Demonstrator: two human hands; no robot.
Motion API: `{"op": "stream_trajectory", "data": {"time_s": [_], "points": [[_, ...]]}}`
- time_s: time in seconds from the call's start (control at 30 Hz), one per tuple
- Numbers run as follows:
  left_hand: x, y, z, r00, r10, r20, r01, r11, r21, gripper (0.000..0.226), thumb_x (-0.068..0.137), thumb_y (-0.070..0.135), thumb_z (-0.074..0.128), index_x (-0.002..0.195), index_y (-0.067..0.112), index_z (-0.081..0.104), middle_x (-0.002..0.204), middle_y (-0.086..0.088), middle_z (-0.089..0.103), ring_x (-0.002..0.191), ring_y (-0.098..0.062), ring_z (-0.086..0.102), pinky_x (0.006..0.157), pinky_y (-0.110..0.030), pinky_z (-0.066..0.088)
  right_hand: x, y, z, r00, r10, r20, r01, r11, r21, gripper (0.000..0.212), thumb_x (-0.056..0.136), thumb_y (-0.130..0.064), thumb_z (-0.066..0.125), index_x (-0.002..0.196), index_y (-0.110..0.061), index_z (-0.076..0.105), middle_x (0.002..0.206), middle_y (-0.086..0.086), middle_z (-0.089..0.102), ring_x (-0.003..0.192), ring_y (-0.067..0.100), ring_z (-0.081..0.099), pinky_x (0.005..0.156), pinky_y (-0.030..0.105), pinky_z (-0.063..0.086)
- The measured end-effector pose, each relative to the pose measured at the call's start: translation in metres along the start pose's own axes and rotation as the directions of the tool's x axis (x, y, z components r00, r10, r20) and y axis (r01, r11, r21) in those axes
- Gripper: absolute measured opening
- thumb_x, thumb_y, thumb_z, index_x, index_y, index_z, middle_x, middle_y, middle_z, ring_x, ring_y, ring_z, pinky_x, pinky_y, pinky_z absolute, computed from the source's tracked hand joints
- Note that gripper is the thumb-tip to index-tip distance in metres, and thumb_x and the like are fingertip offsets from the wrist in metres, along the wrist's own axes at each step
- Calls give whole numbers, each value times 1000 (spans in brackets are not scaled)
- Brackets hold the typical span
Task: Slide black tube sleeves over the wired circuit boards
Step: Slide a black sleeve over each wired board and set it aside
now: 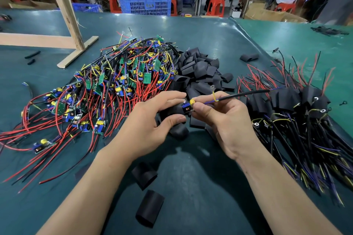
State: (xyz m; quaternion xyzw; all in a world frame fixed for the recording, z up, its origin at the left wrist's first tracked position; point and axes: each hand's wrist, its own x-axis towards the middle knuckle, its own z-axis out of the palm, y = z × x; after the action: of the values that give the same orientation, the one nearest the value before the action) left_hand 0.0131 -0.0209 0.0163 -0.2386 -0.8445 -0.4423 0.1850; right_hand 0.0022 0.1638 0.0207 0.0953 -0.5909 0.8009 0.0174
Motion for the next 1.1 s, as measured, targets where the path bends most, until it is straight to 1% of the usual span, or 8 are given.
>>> {"op": "stream_trajectory", "data": {"time_s": [0.07, 0.13, 0.23, 0.53, 0.63, 0.8, 0.97, 1.1], "points": [[0, -1, -1, 1000, 14, -24, -15, 1000, -6, 40, 87, 25, 70, 125, 32, 57, 112, 28, 67, 108, 4, 62, 83, -11, 46, 1, -1, -1, 999, -51, 16, 53, 987, -150, 18, 75, 5, 75, 75, -12, 71, 77, 1, 74, 76, 11, 70, 73, 21, 55], [0, -1, -2, 1000, 9, -26, -9, 1000, -15, 42, 87, 21, 74, 124, 30, 58, 112, 25, 68, 111, 9, 59, 85, -7, 43, 0, 0, -2, 997, -69, 25, 73, 972, -224, 21, 75, 9, 75, 75, -12, 71, 79, 0, 75, 77, 11, 71, 75, 21, 55], [0, 0, 1, 999, 18, -28, -19, 999, -30, 42, 84, 20, 76, 123, 27, 60, 112, 26, 67, 108, 11, 60, 87, -4, 40, 0, -1, -1, 999, -41, -6, 40, 992, -118, 16, 71, 7, 76, 77, -7, 73, 81, 7, 76, 80, 16, 72, 74, 21, 54], [2, 0, 9, 995, 24, -95, -25, 1000, -9, 40, 83, 15, 77, 121, 17, 65, 114, 15, 68, 110, -3, 63, 98, -30, 50, -2, 6, 12, 996, 42, -78, -41, 999, 11, 13, 80, 2, 70, 85, -8, 76, 87, 9, 77, 80, 17, 71, 73, 21, 55], [2, 1, 10, 991, 38, -125, -39, 999, -9, 41, 82, 19, 78, 120, 15, 65, 115, 15, 67, 110, -2, 63, 99, -26, 49, -2, 2, 12, 994, 78, -78, -70, 993, 97, 11, 70, -13, 71, 80, -13, 77, 84, 4, 76, 80, 14, 71, 73, 21, 56], [0, 2, 12, 991, 48, -127, -50, 999, -11, 42, 82, 18, 78, 122, 15, 64, 116, 10, 68, 112, -3, 62, 99, -25, 48, -4, 0, 10, 990, 86, -116, -79, 995, 61, 15, 61, -14, 77, 75, -16, 77, 74, 4, 72, 71, 18, 67, 69, 27, 55], [1, 3, 13, 988, 31, -150, -35, 999, -22, 43, 82, 20, 77, 122, 15, 64, 116, 8, 69, 113, -6, 63, 99, -33, 51, -5, 0, 11, 985, 119, -127, -117, 993, 19, 6, 77, -11, 75, 78, -16, 77, 83, 9, 76, 76, 19, 70, 65, 29, 55], [1, 4, 12, 981, 19, -194, -16, 1000, 20, 48, 79, 21, 80, 123, 14, 63, 116, 7, 68, 114, -7, 62, 99, -34, 50, -5, -3, 11, 986, 115, -122, -109, 993, 50, 10, 68, -18, 77, 77, -16, 75, 85, 11, 76, 77, 20, 71, 64, 29, 56]]}}
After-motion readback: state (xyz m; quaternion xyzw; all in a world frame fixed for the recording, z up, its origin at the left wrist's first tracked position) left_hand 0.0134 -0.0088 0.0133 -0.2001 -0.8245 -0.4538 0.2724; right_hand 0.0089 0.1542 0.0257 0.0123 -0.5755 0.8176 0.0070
